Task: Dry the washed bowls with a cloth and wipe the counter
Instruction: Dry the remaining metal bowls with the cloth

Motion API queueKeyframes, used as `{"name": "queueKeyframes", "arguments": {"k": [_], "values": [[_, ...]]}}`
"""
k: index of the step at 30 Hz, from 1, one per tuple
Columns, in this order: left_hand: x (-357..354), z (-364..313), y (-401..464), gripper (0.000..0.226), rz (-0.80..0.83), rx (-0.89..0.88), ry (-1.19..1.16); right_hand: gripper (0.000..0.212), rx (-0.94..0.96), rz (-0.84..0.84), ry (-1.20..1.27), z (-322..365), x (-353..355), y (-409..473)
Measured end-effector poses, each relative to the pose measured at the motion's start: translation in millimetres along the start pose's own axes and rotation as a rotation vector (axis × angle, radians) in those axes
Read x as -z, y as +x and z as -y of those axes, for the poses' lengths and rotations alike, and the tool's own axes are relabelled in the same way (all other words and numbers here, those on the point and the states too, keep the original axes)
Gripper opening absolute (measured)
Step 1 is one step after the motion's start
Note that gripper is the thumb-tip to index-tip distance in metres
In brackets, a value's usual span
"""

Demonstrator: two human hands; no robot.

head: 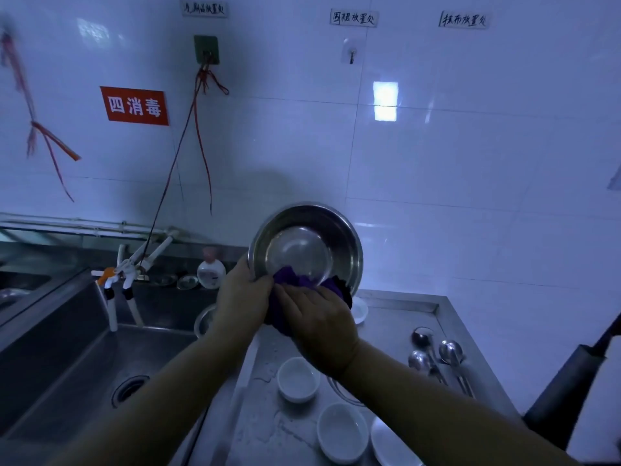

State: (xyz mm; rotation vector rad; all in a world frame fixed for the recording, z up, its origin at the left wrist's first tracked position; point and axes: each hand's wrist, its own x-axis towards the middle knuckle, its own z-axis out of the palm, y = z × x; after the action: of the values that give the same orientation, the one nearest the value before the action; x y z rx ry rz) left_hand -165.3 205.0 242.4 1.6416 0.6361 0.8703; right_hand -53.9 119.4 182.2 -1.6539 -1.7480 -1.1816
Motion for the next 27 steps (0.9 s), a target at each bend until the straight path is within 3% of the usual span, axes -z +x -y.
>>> {"name": "queueKeyframes", "arguments": {"k": [6, 9, 11, 13, 16, 18, 20, 24, 27], "values": [[21.3, -3.5, 10.0, 0.026, 0.077, -0.134, 0.262, 0.03, 0.365, 0.074, -0.043, -32.5, 4.9, -14.3], [37.6, -13.6, 22.8, 0.037, 0.254, -0.186, 0.466, 0.022, 0.531, 0.114, -0.087, -51.2, 12.0, -16.6], [41.2, -17.3, 25.2, 0.04, 0.256, -0.194, 0.433, 0.016, 0.533, 0.103, -0.112, -53.2, 14.4, -16.3], [36.6, -14.0, 21.0, 0.032, 0.117, -0.143, 0.298, 0.013, 0.459, 0.067, -0.103, -45.7, 13.5, -13.4], [13.2, 8.1, 0.8, 0.013, 0.03, 0.018, 0.116, 0.016, 0.267, 0.026, -0.052, -21.1, 6.6, -4.8], [-0.4, 20.9, -10.4, 0.012, -0.028, 0.164, -0.072, 0.022, 0.18, 0.008, -0.035, -9.5, 1.6, -2.1], [-2.4, 25.8, -12.4, 0.013, -0.076, 0.199, -0.184, 0.024, 0.168, 0.02, -0.039, -4.6, -1.9, -5.0], [7.2, 23.4, -6.3, 0.019, 0.002, 0.137, -0.07, 0.023, 0.235, 0.046, -0.044, -10.6, -5.1, -16.3], [20.6, 16.1, 3.7, 0.018, 0.095, 0.053, 0.139, 0.027, 0.352, 0.093, -0.055, -25.3, -3.3, -17.3]]}}
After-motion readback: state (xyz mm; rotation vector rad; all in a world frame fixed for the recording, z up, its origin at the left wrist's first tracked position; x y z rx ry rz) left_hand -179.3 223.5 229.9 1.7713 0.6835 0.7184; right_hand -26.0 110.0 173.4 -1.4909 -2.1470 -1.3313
